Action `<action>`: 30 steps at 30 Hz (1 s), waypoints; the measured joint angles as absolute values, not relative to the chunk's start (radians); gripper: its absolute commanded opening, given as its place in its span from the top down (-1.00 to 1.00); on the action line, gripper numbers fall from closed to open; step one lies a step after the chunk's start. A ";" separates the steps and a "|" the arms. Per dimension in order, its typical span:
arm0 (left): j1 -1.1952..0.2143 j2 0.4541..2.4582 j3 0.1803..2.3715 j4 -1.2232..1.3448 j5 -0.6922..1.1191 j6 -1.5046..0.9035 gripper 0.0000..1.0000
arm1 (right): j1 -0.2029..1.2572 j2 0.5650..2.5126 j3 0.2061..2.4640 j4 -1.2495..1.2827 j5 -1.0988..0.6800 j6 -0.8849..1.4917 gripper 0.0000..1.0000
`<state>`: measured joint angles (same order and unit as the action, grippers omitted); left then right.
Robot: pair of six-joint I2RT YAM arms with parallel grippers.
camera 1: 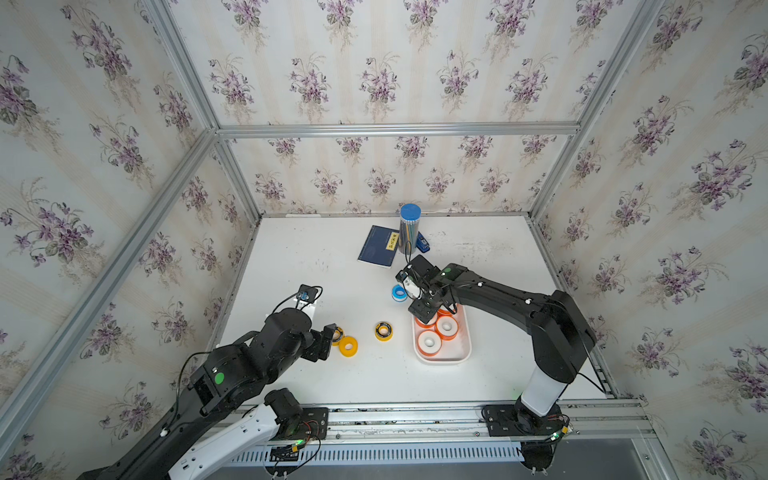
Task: Put the sealing tape into the storage box
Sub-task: Place the sealing tape in the storage box.
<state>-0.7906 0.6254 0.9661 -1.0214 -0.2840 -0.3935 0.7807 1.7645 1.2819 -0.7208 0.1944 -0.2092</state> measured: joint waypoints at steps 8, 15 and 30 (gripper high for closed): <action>-0.791 0.627 0.966 -1.021 -0.284 -0.393 -0.73 | 0.781 1.788 1.298 -0.722 0.200 -0.201 -0.61; -0.791 0.627 0.966 -1.021 -0.284 -0.393 -0.73 | 0.781 1.750 1.297 -0.725 0.154 -0.201 -0.59; -0.791 0.627 0.967 -1.021 -0.284 -0.394 -0.74 | 0.772 1.771 1.299 -0.710 0.282 -0.179 -0.56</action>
<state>-0.7906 0.6270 0.9668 -1.0214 -0.2840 -0.3939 0.7723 1.7706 1.2995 -0.7101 0.2825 -0.1791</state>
